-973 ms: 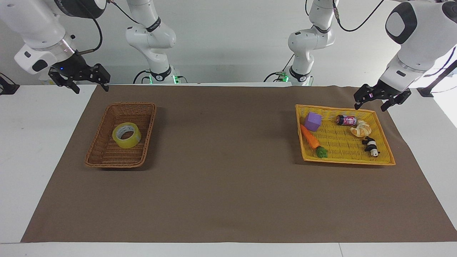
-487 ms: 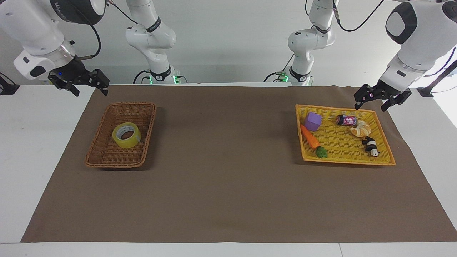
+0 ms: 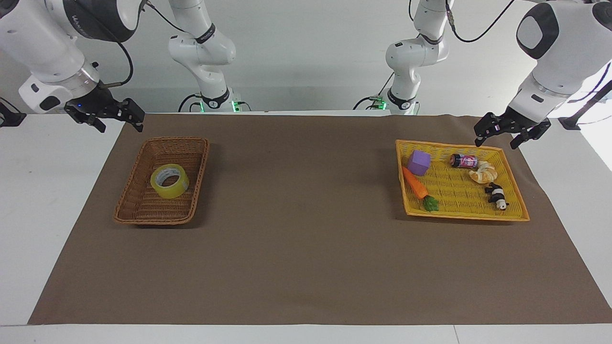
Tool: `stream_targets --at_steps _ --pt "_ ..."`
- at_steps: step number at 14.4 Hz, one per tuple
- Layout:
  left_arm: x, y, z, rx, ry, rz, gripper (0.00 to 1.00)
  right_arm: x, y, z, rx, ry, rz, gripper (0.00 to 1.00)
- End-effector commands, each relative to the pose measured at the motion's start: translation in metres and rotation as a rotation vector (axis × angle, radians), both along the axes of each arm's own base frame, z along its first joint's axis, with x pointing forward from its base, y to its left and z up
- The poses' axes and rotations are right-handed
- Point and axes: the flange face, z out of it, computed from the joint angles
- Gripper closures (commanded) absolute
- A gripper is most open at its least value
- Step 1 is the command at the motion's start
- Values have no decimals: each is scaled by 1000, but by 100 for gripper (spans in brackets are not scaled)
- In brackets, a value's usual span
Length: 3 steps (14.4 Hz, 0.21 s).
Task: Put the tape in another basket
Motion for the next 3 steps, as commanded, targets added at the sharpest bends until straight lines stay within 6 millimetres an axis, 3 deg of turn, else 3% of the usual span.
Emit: stream_targets --at_steps 1,3 --pt "-3 2 0 2 10 3 0 -3 3 1 -22 -15 -5 0" --pt "-3 2 0 2 10 3 0 -2 3 2 -24 -18 -3 0"
